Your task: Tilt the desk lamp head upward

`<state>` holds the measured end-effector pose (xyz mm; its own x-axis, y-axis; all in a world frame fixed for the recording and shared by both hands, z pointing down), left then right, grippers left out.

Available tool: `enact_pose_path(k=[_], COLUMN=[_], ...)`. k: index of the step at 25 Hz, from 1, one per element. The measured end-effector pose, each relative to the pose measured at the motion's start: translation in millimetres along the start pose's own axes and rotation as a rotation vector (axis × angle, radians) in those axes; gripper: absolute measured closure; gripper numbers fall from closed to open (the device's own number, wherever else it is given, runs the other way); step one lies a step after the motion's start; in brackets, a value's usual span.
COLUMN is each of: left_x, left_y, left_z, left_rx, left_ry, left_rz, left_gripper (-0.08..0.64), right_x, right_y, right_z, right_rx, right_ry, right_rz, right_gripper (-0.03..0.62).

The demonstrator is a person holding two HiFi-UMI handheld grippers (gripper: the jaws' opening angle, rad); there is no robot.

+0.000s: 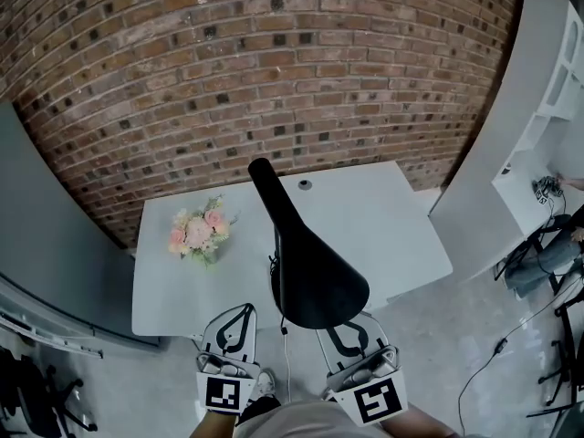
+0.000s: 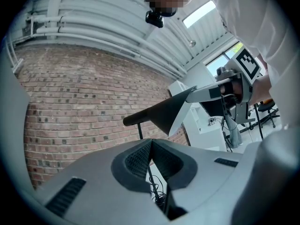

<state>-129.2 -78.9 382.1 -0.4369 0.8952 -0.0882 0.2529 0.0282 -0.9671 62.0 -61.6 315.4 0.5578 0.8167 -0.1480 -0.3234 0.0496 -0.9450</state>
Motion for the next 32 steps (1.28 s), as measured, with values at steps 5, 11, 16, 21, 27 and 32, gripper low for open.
enact_pose_path(k=[5, 11, 16, 21, 27, 32], left_x=[2, 8, 10, 10, 12, 12], left_y=[6, 16, 23, 26, 28, 28], left_z=[-2, 2, 1, 0, 3, 0], left_rx=[-0.022, -0.044, -0.037, -0.033, -0.017, -0.039], left_ry=[0.004, 0.016, 0.028, 0.032, 0.034, 0.02], left_rz=[-0.01, 0.006, -0.004, -0.013, -0.025, -0.024], left_gripper=[0.554, 0.554, 0.554, 0.554, 0.554, 0.554], right_x=[3, -1, -1, -2, -1, 0], right_y=[5, 8, 12, 17, 26, 30], right_z=[-2, -7, -9, -8, -10, -10], right_rx=[-0.027, -0.025, -0.027, 0.032, 0.028, 0.02], right_ry=[0.004, 0.015, 0.018, 0.028, 0.029, 0.041], right_rz=[-0.021, -0.034, -0.047, -0.046, -0.045, -0.038], right_gripper=[0.575, 0.577, 0.576, 0.576, 0.576, 0.576])
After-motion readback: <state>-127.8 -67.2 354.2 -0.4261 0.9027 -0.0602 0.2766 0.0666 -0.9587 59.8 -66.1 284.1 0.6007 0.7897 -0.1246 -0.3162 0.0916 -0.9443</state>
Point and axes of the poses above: the fingertips, and each gripper's own axes: x backward along the fingers, z to its left, y out of its top, the point moved 8 cm from there along x, backward along the fingers, and after that the axes turned 9 degrees about z, right-handed, at the moved point
